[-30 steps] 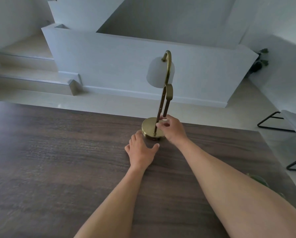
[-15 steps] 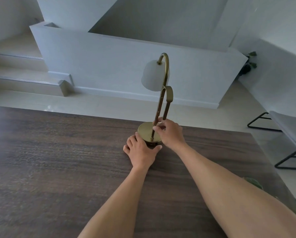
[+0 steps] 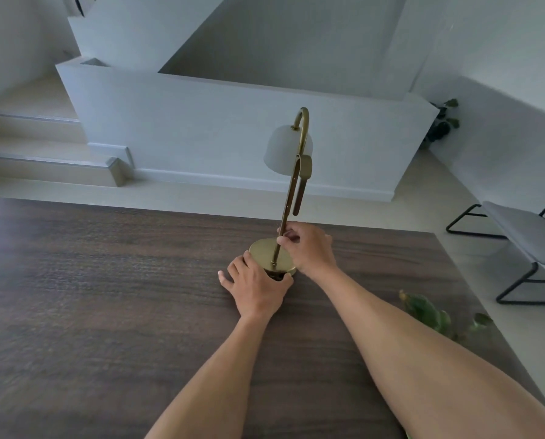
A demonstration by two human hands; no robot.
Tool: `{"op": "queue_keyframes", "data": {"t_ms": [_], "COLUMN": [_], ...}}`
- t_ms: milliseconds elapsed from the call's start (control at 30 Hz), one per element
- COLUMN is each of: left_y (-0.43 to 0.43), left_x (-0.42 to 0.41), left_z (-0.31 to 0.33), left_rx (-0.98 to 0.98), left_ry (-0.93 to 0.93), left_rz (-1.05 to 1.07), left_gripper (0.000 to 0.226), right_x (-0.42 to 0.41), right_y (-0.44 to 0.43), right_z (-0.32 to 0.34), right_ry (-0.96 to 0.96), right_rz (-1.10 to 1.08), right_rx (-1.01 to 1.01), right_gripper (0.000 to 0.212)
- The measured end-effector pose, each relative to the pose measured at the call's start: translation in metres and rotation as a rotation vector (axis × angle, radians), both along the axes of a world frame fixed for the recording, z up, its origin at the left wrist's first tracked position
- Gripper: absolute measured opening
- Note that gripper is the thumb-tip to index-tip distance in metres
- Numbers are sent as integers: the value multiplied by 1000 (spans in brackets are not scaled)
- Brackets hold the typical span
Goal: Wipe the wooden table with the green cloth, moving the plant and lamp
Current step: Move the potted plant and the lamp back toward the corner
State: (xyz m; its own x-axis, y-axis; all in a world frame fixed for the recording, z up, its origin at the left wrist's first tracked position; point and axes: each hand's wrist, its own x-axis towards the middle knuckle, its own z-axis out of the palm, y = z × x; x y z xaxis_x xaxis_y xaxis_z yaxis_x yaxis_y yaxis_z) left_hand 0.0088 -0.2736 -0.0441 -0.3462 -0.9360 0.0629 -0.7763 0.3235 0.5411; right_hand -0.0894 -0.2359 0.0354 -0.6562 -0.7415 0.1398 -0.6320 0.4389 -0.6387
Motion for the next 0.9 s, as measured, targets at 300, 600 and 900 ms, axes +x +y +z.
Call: {"op": "queue_keyframes", "data": {"t_ms": [300, 600, 900], "left_y": [80, 159, 211], "left_x": [40, 80, 99], "left_z": [13, 11, 6], "left_rx": [-13, -18, -21], "left_ry": [27, 43, 28], "left_rz": [15, 25, 17], "left_gripper": [102, 100, 101], "right_x": [38, 77, 93], "right_y": [76, 150, 204], "right_z": [12, 6, -2], "right_ry": [43, 62, 124], "right_rz": [26, 81, 68], "right_rx": [0, -46, -13], "right_gripper": [14, 12, 14]}}
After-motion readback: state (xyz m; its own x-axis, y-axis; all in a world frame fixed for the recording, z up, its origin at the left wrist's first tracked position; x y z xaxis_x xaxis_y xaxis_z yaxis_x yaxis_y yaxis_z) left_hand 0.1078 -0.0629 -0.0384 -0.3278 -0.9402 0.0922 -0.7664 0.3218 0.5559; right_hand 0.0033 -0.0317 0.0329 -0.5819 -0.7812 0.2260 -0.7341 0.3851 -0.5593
